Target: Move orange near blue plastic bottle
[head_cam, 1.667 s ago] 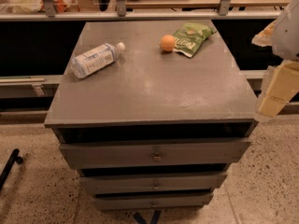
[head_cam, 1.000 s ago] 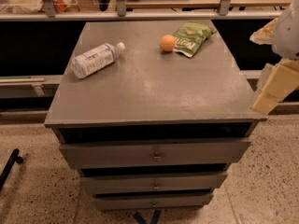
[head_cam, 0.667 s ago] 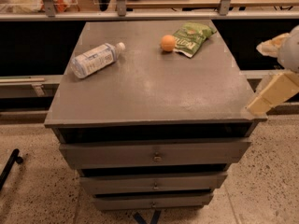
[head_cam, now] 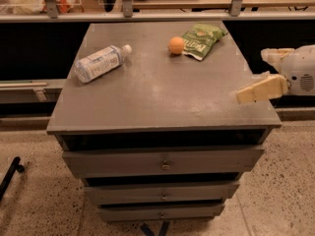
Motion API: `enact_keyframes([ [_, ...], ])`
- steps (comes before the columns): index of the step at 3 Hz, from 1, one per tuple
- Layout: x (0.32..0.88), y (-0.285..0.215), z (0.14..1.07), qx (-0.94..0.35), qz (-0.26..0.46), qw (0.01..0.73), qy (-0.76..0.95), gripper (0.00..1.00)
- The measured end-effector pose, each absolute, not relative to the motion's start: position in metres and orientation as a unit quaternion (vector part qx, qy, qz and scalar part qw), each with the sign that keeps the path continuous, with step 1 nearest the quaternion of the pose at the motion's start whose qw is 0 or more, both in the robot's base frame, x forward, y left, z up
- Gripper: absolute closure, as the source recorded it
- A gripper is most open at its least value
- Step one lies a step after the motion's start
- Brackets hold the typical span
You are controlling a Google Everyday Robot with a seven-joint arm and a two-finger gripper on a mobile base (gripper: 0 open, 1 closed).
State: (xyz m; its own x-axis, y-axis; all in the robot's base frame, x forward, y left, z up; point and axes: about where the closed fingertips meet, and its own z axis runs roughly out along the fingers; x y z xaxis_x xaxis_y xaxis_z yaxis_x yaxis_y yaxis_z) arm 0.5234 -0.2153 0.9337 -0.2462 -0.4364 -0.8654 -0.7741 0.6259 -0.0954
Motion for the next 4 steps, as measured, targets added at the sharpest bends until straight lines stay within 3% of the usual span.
enact_keyframes([
  [1, 0.57, -0.204, 0.966, -0.334, 0.205, 0.562, 0.729, 0.0],
  [2, 0.608, -0.184, 0.982, -0.314, 0.199, 0.589, 0.717, 0.0],
  [4, 0.68, -0.133, 0.966, -0.329, 0.185, 0.566, 0.733, 0.0],
])
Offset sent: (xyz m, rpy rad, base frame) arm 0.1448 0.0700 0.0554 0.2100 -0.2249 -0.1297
